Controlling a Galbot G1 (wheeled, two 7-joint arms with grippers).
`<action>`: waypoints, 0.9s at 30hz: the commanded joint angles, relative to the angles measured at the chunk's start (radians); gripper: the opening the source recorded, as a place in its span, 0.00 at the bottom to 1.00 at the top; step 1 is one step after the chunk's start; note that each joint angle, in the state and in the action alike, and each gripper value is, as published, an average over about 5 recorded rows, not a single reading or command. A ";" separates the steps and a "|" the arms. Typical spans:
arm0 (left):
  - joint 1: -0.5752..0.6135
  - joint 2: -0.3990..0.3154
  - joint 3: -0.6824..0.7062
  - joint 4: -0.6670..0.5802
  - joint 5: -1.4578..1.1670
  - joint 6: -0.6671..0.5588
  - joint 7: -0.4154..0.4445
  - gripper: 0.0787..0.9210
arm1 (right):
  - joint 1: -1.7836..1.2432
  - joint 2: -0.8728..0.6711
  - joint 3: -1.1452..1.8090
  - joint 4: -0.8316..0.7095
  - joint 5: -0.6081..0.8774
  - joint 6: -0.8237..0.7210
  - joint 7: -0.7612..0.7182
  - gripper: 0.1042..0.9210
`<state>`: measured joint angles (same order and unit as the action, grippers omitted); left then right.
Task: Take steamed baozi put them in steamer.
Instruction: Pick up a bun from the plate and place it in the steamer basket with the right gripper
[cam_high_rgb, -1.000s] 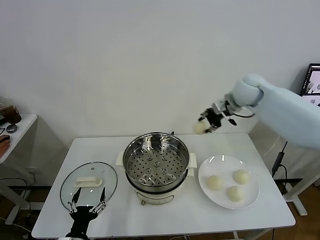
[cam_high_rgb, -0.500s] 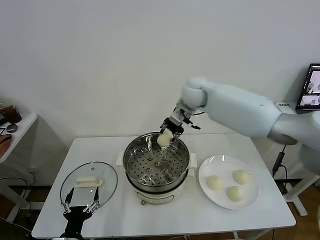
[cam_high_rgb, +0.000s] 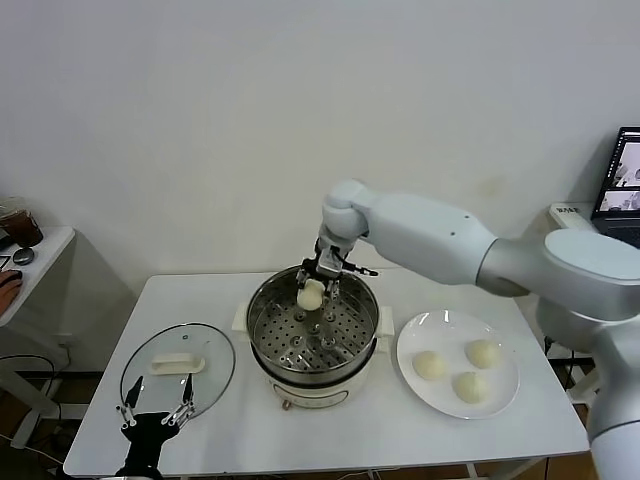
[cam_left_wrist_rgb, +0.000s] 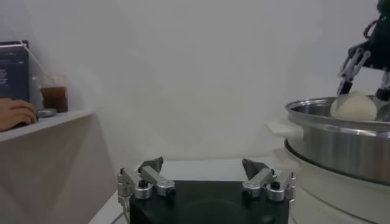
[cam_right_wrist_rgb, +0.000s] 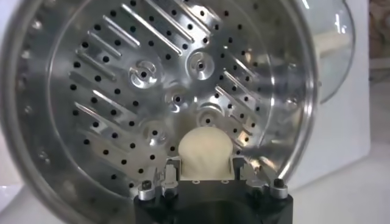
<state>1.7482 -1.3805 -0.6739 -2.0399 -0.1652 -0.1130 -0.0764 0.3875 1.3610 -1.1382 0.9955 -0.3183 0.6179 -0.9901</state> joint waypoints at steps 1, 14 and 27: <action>-0.001 0.000 0.000 0.002 0.001 0.000 0.000 0.88 | -0.048 0.038 0.040 -0.073 -0.182 0.094 0.061 0.50; -0.003 -0.006 0.001 0.002 0.002 0.000 -0.001 0.88 | -0.052 0.012 0.051 -0.059 -0.172 0.113 0.097 0.62; -0.005 0.004 0.001 -0.015 -0.010 0.001 0.009 0.88 | 0.227 -0.284 -0.097 0.402 0.420 -0.396 -0.089 0.88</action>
<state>1.7439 -1.3802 -0.6736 -2.0493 -0.1683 -0.1116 -0.0730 0.4525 1.2601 -1.1554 1.1249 -0.2413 0.5575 -0.9841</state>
